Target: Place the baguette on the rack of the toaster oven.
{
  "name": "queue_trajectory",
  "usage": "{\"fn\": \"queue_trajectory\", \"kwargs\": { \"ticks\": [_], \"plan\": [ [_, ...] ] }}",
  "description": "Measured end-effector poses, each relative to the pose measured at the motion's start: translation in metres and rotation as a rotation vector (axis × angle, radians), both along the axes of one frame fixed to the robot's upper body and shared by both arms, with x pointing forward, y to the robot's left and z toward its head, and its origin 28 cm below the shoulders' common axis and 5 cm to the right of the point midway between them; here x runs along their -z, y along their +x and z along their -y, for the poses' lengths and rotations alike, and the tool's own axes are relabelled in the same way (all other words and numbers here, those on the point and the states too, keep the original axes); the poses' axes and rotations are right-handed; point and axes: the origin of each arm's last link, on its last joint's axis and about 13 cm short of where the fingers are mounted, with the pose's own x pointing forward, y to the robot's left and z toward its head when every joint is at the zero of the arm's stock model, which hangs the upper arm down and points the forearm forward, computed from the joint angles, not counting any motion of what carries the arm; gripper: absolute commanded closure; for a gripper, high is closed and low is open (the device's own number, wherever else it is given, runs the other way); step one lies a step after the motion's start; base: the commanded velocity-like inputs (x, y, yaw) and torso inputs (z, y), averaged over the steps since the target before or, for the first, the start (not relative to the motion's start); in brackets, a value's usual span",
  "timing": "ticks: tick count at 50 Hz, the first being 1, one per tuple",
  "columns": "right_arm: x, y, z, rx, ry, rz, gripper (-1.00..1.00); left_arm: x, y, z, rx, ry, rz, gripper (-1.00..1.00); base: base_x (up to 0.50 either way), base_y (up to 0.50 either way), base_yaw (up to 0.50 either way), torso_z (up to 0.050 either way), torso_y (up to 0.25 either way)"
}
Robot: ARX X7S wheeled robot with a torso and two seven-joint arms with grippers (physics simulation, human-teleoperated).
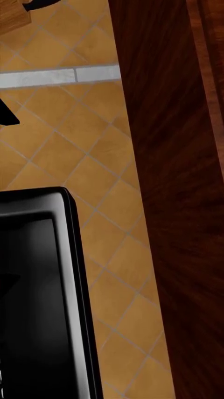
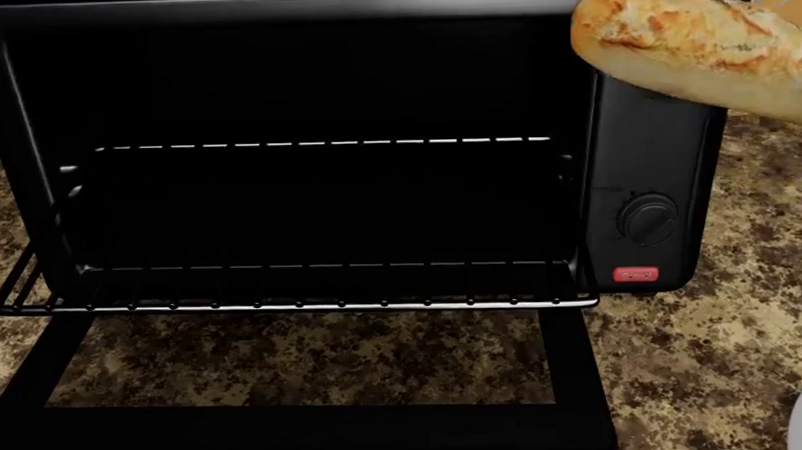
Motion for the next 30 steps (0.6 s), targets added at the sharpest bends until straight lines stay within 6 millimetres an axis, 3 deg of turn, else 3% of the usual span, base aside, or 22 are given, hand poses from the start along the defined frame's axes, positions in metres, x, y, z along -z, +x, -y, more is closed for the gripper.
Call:
{"fn": "queue_trajectory", "kwargs": {
  "ticks": [30],
  "plan": [
    [-0.01, 0.006, -0.047, -0.128, -0.096, -0.003, 1.0, 0.0, 0.0, -0.001, 0.004, -0.014, 0.003, -1.0, 0.0, 0.0, 0.0, 0.0, 0.0]
  ]
}}
